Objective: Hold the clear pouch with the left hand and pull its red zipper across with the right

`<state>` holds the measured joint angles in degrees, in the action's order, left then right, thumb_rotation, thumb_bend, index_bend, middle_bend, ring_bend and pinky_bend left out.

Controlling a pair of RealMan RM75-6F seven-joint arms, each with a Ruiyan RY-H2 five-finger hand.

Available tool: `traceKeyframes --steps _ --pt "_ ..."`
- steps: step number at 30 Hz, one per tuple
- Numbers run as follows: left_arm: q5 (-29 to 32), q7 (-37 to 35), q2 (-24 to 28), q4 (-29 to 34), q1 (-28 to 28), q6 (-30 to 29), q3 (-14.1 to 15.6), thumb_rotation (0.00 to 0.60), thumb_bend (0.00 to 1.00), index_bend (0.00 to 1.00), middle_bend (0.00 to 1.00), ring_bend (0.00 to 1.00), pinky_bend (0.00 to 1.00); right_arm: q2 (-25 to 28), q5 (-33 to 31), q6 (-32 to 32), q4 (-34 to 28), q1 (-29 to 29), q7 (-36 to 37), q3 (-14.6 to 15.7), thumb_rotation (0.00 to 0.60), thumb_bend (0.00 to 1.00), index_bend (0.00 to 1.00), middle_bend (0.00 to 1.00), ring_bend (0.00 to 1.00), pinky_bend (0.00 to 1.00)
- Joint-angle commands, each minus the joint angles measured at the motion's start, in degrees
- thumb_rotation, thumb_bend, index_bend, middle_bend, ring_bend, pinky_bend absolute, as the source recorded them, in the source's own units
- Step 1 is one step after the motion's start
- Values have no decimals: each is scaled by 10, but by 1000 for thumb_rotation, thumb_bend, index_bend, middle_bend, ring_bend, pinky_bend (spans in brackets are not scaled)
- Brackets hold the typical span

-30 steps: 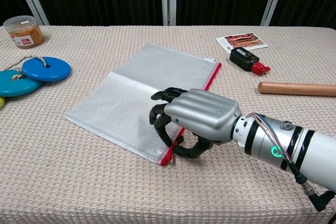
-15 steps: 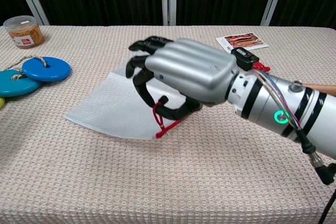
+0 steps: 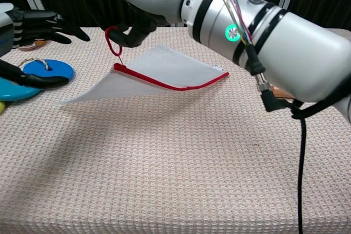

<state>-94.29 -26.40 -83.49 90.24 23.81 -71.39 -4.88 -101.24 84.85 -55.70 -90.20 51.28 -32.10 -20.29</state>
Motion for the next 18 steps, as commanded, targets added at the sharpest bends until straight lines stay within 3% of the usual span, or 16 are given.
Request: traceKeyframes --steps 1,11,18 --pt "25 25 -24 7 13 14 -12 600 158 316 229 137 159 -17 -27 2 13 18 -7 -18 600 606 703 190 0 36" --pt "79 55 -70 -5 29 24 -36 600 167 335 230 137 162 -27 -61 -12 29 46 6 -37 600 616 710 190 0 34" --pt "98 65 -77 -10 31 21 -40 600 280 419 233 138 163 -21 -73 -24 32 52 13 -36 600 617 712 190 0 32"
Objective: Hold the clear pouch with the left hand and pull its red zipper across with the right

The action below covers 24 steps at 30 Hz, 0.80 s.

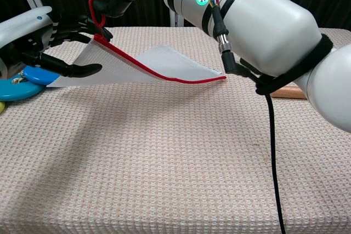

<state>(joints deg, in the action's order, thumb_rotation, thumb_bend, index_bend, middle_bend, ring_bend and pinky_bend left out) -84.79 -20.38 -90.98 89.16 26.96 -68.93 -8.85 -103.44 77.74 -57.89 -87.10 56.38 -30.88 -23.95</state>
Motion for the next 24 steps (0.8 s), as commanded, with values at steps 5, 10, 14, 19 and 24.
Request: traceKeyframes --steps 5,10,14,19,24 --pt "15 16 -9 8 0 -6 -4 600 308 471 234 138 163 2 -7 -8 5 7 7 5 600 617 712 190 0 32" --pt "23 16 -14 12 3 -5 -7 600 315 501 237 138 164 1 -12 -15 9 13 12 7 600 616 713 190 0 32" --pt "29 12 -17 14 5 -6 -12 600 324 506 241 138 164 1 -15 -19 10 17 15 10 600 616 715 190 0 32" --pt "39 4 -20 17 7 -5 -18 600 335 536 258 151 166 2 -18 -23 11 21 17 14 600 616 716 190 0 28" --pt "41 9 -23 14 10 -3 -17 600 345 552 264 152 166 1 -20 -27 12 25 22 16 600 616 720 190 0 24"
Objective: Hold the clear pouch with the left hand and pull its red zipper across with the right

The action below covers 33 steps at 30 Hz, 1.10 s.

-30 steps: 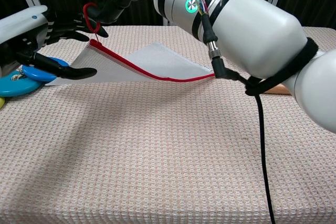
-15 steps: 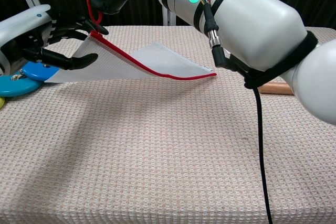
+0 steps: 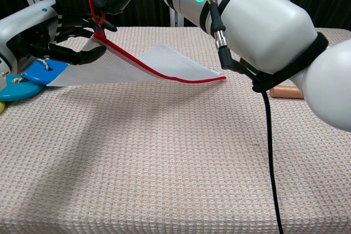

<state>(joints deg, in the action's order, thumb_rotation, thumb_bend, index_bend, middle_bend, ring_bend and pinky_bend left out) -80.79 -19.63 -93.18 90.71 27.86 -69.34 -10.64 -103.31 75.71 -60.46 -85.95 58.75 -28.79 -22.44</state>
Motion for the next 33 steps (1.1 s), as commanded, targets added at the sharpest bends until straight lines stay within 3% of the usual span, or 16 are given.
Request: traceKeyframes --steps 1,15,33 --pt "2 1 -1 -2 1 1 1 600 347 554 265 152 166 0 -1 -2 0 2 1 1 600 616 721 190 0 23" --pt "-6 -54 5 2 0 -1 4 600 481 708 361 180 177 7 5 -17 0 0 -2 24 600 617 722 190 0 16" --pt "-12 -179 13 -4 -5 2 4 600 570 744 387 182 178 30 42 -52 -2 -40 5 74 600 620 732 190 0 0"
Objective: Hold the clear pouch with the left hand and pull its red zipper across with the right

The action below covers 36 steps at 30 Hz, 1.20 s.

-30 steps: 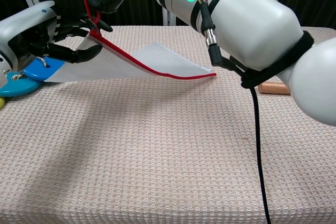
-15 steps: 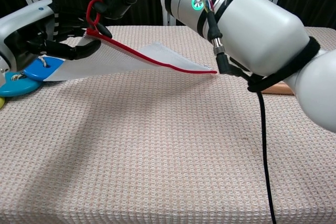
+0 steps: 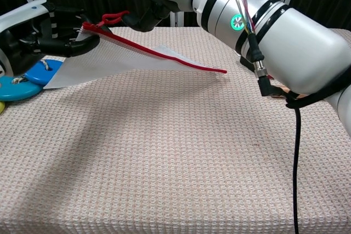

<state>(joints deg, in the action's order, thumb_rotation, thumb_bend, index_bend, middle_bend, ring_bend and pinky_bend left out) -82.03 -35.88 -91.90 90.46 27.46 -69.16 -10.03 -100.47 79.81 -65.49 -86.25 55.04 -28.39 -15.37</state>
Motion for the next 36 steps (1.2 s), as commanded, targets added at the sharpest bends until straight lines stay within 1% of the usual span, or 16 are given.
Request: traceKeyframes --steps 1,12,21,27,33,36 --pt "1 -24 0 -2 -1 -1 -3 600 573 745 388 182 178 2 2 -2 1 -5 1 4 600 620 733 190 0 0" --pt "0 -80 3 -9 -2 -2 -7 600 613 758 397 183 178 7 8 -7 12 -23 8 19 600 621 734 190 0 0" --pt "7 -139 5 -13 2 12 -13 600 620 762 399 186 178 9 8 -6 13 -32 11 21 600 621 735 190 0 0" --pt "6 -160 6 -15 0 8 -16 600 622 765 401 186 178 11 10 -7 14 -37 8 25 600 621 735 190 0 0" --pt "8 -180 6 -26 -6 -3 -19 600 622 765 401 187 178 32 13 -16 9 -58 11 37 600 622 735 190 0 0" --pt "11 -188 7 -38 -8 -2 -19 600 622 765 401 187 178 51 15 -28 6 -78 17 49 600 623 735 190 0 0"
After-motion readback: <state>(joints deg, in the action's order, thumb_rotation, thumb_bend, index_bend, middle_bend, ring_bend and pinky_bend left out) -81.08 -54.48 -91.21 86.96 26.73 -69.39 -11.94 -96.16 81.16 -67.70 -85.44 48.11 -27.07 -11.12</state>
